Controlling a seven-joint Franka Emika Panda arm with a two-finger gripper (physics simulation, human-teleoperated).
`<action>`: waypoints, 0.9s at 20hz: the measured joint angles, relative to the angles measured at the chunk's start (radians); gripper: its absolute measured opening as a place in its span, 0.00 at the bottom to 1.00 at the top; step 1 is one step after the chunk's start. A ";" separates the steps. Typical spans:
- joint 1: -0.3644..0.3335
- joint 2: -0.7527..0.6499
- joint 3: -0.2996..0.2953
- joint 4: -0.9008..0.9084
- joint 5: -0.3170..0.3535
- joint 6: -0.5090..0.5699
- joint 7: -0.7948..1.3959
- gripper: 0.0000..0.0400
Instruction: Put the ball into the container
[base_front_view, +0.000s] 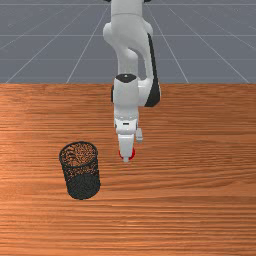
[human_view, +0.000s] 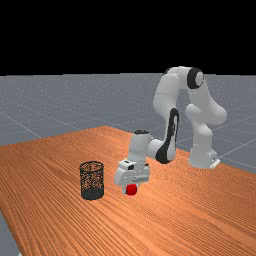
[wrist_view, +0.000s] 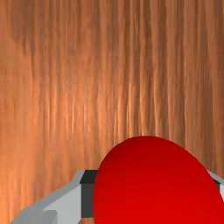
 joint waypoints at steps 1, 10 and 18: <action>0.000 -0.013 0.000 -0.006 0.000 -0.006 0.000 0.70; 0.002 -0.037 -0.003 0.006 -0.002 -0.041 0.001 0.70; 0.028 -0.104 -0.031 -0.116 -0.016 -0.006 0.015 0.70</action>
